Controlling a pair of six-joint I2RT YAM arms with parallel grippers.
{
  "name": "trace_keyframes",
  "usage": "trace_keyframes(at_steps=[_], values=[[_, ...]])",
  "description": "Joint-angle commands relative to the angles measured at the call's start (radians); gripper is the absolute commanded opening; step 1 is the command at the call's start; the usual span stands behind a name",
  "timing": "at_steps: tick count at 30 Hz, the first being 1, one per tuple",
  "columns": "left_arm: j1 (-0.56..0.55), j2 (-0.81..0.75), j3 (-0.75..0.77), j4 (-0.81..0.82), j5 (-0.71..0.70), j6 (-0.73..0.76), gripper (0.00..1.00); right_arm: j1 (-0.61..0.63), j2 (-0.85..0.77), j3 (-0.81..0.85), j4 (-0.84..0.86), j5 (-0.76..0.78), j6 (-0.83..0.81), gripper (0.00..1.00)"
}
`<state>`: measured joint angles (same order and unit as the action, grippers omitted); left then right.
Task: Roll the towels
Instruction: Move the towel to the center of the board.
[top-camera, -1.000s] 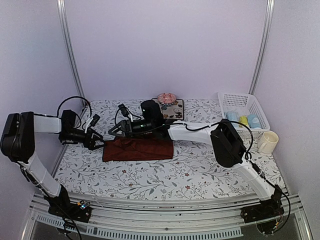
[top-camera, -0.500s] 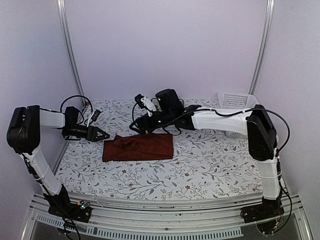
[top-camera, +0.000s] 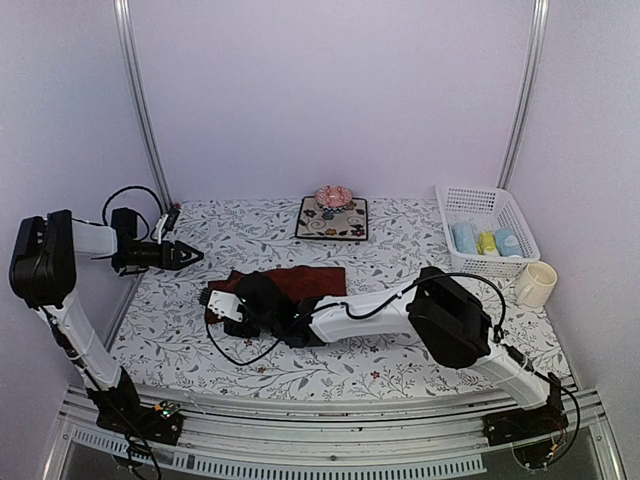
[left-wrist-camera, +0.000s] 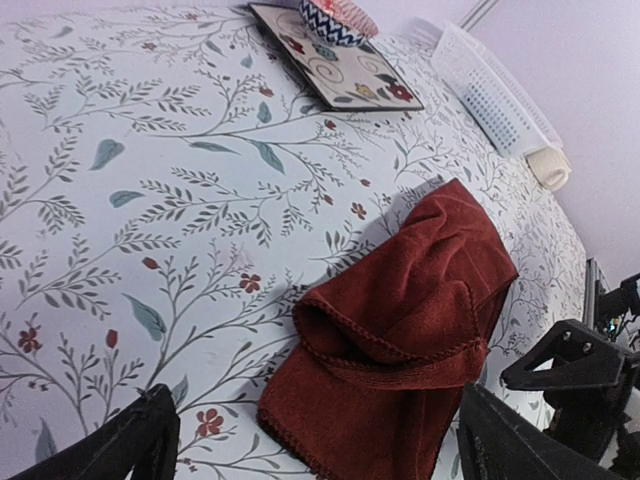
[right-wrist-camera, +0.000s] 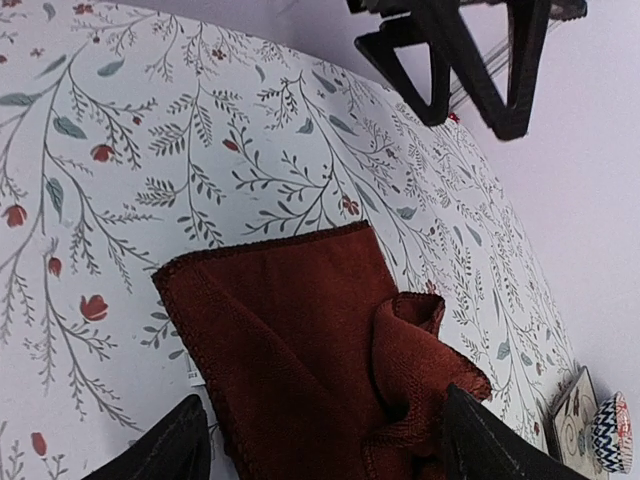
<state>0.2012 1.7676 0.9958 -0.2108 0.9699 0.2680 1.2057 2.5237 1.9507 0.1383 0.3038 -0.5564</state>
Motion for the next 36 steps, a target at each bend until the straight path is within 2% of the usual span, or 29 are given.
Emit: trace_keyframes(at_steps=[1,6,12,15,19,23,27,31,36], values=[[0.039,-0.011,-0.016,0.059,0.029,-0.021,0.97,-0.029,0.055,0.094,0.051,0.095,-0.006,0.76],[0.04,0.006,-0.022,0.067,0.045,-0.025,0.97,-0.031,0.08,0.083,0.089,0.177,0.013,0.72],[0.04,0.005,-0.028,0.076,0.046,-0.023,0.97,-0.027,0.01,-0.047,0.186,0.118,0.035,0.7],[0.04,0.004,-0.029,0.074,0.043,-0.017,0.97,-0.036,-0.051,-0.105,0.163,0.091,0.087,0.73],[0.029,-0.007,-0.036,0.078,0.029,-0.012,0.97,-0.121,-0.207,-0.153,-0.046,-0.094,0.418,0.73],[0.006,-0.012,-0.043,0.081,0.005,-0.004,0.97,-0.209,-0.37,-0.314,-0.091,-0.222,0.697,0.73],[-0.007,-0.022,-0.052,0.083,-0.013,0.004,0.97,-0.266,-0.469,-0.462,-0.141,-0.218,0.838,0.72],[-0.013,-0.027,-0.057,0.088,-0.02,0.004,0.97,-0.354,-0.54,-0.612,-0.142,-0.277,1.015,0.68],[-0.021,-0.027,-0.061,0.089,-0.026,0.007,0.97,-0.44,-0.552,-0.711,-0.113,-0.369,1.105,0.65]])
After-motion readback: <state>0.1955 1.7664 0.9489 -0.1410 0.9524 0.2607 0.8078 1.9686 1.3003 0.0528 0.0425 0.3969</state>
